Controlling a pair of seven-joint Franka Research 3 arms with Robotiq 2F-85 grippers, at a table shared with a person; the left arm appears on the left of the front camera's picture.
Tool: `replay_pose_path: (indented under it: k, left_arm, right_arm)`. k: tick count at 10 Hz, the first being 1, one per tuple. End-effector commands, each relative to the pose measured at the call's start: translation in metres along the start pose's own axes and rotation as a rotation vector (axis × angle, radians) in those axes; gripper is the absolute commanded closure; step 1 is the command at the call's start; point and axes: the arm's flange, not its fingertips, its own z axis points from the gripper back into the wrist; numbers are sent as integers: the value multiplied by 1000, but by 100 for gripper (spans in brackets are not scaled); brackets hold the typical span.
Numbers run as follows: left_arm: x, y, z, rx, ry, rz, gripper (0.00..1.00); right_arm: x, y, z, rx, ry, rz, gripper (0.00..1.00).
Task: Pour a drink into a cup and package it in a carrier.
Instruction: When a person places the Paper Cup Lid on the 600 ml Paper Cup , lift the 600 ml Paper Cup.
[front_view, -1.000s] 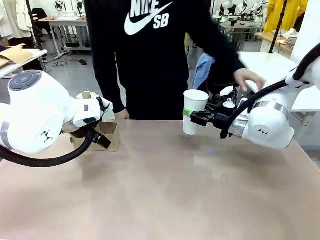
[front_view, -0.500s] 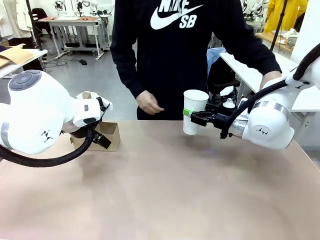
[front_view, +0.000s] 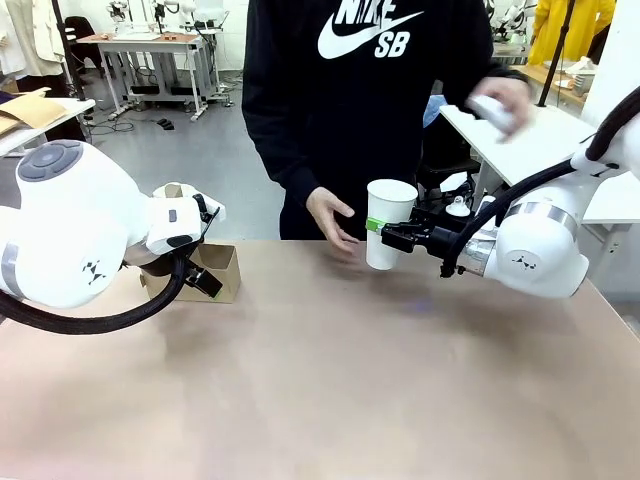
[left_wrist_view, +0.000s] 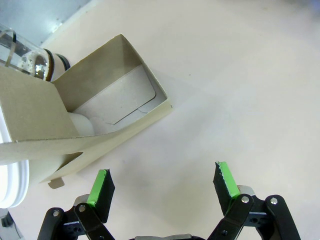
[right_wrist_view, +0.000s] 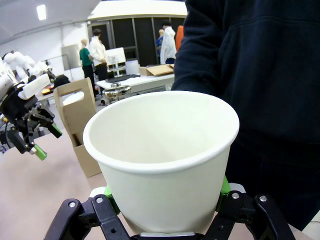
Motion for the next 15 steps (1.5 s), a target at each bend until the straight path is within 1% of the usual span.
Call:
replay_pose_path:
  k: [1,15]
  left_arm:
    - [0,1,0,-1,-1,1,0]
    - [0,1,0,-1,-1,1,0]
  right_arm:
    - [2,3,-3,-28,-8,22,19]
    - [2,3,-3,-28,-8,22,19]
